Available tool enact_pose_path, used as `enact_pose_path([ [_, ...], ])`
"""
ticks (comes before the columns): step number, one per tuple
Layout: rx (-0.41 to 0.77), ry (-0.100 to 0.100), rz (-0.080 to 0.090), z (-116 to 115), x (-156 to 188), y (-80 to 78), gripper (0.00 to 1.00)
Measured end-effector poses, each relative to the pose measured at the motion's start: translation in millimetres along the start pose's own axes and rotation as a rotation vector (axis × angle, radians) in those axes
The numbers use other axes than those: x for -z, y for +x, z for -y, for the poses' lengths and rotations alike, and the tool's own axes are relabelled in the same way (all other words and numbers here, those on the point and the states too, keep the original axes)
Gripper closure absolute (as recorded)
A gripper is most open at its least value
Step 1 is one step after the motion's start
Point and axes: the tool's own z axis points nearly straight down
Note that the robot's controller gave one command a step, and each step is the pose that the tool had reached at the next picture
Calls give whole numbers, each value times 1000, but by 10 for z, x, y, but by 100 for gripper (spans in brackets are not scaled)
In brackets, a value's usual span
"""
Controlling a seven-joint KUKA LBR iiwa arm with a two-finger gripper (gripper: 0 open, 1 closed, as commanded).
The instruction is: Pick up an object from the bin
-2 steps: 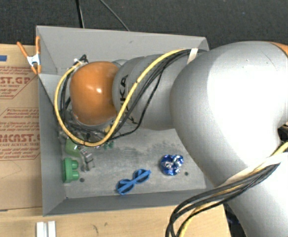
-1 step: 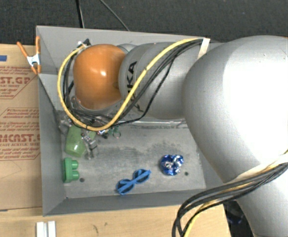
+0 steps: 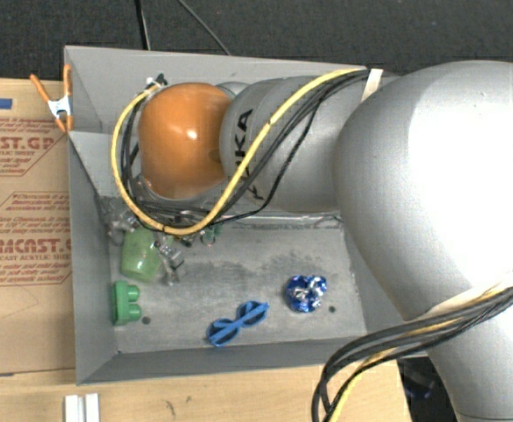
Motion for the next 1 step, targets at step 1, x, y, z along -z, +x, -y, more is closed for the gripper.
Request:
enact_pose_path([
  [1,189,0,0,51,-300,71,0],
])
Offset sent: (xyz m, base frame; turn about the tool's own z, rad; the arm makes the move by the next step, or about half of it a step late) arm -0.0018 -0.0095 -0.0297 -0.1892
